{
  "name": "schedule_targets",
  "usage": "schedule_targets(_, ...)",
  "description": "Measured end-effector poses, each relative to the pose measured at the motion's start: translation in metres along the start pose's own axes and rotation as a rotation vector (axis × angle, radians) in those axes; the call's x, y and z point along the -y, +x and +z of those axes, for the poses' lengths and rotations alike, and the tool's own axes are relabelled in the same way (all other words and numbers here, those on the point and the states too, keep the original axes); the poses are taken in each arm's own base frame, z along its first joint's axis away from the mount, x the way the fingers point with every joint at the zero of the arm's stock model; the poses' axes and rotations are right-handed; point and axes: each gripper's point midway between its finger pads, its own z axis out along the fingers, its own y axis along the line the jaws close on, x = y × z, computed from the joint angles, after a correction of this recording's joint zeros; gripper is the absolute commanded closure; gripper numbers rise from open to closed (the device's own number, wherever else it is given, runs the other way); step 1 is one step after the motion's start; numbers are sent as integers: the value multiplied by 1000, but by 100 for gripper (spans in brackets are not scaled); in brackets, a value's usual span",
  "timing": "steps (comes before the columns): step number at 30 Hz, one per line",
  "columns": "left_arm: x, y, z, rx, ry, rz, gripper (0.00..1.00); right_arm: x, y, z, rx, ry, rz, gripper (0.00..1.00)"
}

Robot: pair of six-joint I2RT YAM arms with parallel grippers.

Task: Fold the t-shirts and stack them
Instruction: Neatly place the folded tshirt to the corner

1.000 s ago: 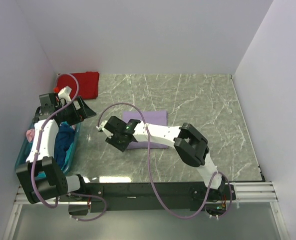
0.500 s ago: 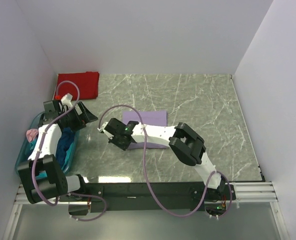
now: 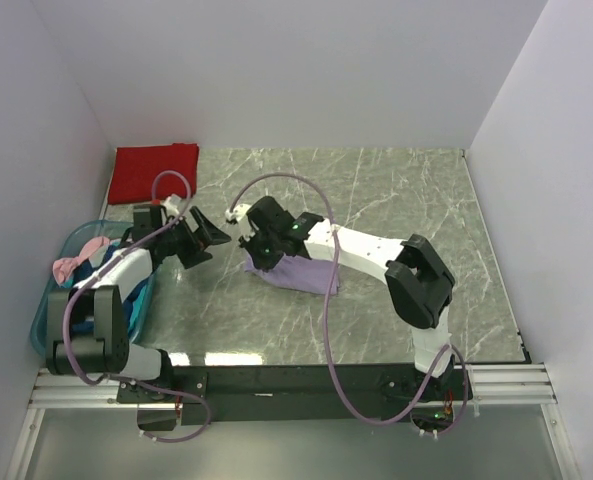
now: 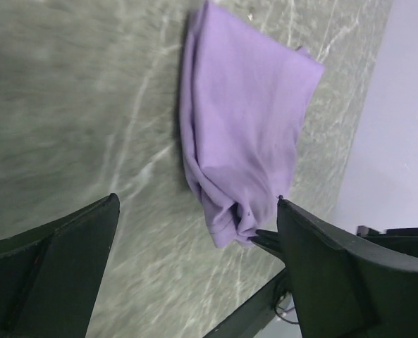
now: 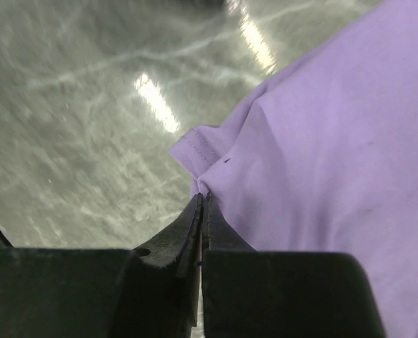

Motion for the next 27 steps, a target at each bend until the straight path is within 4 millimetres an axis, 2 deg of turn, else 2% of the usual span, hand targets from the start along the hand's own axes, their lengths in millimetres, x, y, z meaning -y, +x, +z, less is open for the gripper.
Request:
schedule_targets(3, 3, 11, 18, -33, 6, -35, 1, 6, -11, -5, 41, -14, 29, 100)
schedule_targets(8, -4, 26, 48, -75, -29, -133, 1, 3, -13, -5, 51, -46, 42, 100)
schedule_targets(11, -7, 35, 60, -94, -53, -189, 3, 0, -13, -5, 51, -58, 61, 100)
schedule_targets(19, 0, 34, 76, -89, -88, -289, 10, -5, -23, -5, 83, -70, 106, 100)
schedule_targets(27, 6, 39, 93, -79, -119, -302, 27, -11, -32, -7, 106, -78, 129, 100)
